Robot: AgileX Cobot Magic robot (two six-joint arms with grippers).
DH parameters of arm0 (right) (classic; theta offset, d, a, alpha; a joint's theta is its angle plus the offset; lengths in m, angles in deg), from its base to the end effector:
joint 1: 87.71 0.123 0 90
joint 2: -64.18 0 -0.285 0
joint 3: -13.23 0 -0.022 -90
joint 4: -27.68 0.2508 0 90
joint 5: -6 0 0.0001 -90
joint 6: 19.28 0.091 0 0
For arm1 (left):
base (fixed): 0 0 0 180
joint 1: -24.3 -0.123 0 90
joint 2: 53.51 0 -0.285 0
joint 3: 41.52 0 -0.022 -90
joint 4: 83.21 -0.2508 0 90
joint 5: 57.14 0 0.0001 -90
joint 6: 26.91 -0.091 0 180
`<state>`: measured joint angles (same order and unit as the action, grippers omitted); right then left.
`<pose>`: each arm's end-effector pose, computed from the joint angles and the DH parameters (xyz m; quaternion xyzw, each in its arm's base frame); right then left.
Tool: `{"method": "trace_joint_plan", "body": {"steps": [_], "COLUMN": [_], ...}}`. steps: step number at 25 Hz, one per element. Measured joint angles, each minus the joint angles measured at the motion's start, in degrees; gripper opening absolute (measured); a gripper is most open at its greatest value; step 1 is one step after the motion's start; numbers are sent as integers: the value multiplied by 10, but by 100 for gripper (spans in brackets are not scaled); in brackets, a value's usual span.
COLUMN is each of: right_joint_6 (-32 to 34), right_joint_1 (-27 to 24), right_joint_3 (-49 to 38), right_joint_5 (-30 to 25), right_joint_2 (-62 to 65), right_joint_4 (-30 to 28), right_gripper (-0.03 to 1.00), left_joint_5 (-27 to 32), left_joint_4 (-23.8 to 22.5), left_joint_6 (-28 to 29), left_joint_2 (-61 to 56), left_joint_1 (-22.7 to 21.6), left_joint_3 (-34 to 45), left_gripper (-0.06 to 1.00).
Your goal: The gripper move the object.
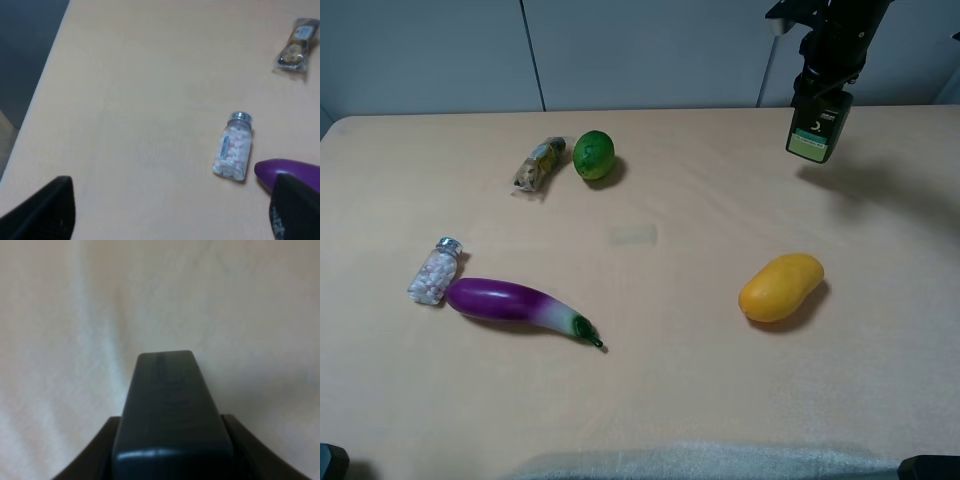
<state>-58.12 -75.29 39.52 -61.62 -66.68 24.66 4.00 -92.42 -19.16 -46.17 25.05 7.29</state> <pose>0.4375 0.0918 0.2067 -0.4389 0.8956 -0.0399 0.0606 -0.0062 0.0128 0.2764 -0.0555 0.8494 0.0416 0.5232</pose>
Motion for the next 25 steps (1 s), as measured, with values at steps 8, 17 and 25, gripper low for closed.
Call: {"method": "trace_joint_plan", "body": {"steps": [8,17,25], "right_joint_6": [115,280,374], "right_joint_1": [-5,-19,-51], "right_joint_3": [0,0,0], "right_joint_5": [-24,-27,-28], "right_joint_2": [50,124,184], "right_joint_4": [-1,-1,9], "right_gripper": [30,30,30], "left_joint_5": [0,0,0], "left_joint_4": [0,0,0], "left_joint_6": [0,0,0], "left_joint_2": [0,0,0], "left_joint_1": [0,0,0], "left_joint_3": [0,0,0], "left_gripper": [85,85,85]}}
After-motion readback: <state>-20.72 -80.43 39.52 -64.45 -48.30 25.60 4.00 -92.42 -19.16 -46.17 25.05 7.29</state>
